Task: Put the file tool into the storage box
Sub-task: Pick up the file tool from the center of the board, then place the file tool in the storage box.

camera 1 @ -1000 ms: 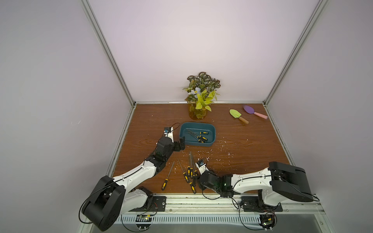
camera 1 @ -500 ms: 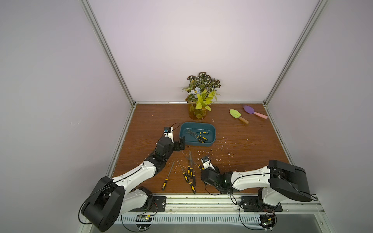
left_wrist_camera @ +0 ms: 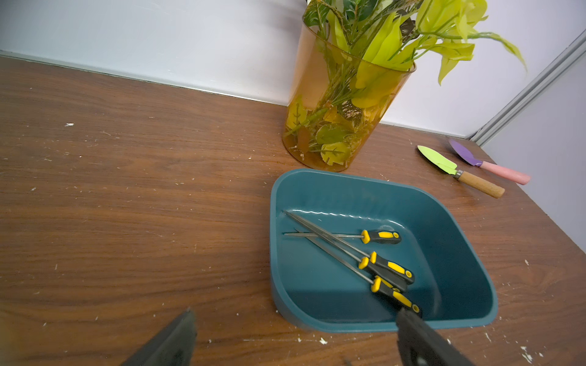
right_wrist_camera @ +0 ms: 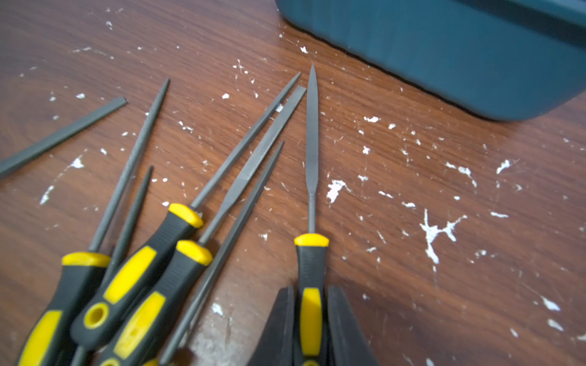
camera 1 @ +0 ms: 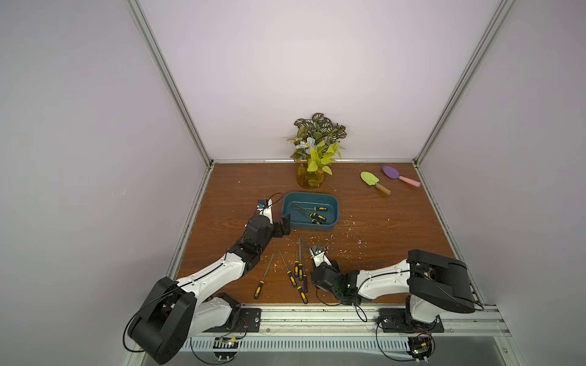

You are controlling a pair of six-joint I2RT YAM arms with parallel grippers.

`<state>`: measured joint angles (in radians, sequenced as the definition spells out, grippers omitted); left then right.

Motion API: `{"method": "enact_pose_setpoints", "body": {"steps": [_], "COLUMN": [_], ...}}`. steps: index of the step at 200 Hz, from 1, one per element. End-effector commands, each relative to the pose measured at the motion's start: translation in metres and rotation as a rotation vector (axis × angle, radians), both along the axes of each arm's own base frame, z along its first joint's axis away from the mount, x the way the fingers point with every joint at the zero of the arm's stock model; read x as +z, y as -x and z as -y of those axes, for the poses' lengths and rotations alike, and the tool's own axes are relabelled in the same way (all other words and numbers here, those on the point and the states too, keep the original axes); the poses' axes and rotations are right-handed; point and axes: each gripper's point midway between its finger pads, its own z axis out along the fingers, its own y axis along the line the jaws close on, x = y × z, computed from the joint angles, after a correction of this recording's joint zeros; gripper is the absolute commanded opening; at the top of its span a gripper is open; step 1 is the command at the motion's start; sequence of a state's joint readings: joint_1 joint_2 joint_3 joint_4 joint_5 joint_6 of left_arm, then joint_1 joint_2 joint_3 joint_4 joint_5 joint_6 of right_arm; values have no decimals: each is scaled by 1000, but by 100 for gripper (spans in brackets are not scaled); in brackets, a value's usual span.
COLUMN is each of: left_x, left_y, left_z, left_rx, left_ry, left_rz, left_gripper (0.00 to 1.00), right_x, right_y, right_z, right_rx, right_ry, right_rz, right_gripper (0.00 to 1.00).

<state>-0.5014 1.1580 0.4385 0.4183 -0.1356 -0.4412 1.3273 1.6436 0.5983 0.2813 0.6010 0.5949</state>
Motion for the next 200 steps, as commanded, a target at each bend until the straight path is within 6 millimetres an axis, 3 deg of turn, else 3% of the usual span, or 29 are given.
{"method": "enact_pose_setpoints", "body": {"steps": [1,47,69,93,117,149,200], "left_x": [11,39,58,86,104,107,61], "left_y": [0,8,11,9,-1,-6,-15], "left_z": [-4,-13,-15,-4,11,24,32], "left_rx": [16,36,42,-3,-52,-96,-109], "left_ry": [15,65,130,224,238,285,226], "left_rz": [21,89,127,173,145,147,58], "left_gripper": [100,100,100,100,100,100,100], "right_x": [-9,49,95,153,194,208,203], "right_y": [7,-1,-5,-11,-34,-75,-135], "right_z": [29,39,35,31,35,27,16], "right_rx": [46,142,211,282,289,290,365], "right_ry": [149,162,66,-81,-153,-73,-26], "right_rz": [7,170,266,415,503,530,531], "right_gripper": [6,5,7,10,10,6,4]}}
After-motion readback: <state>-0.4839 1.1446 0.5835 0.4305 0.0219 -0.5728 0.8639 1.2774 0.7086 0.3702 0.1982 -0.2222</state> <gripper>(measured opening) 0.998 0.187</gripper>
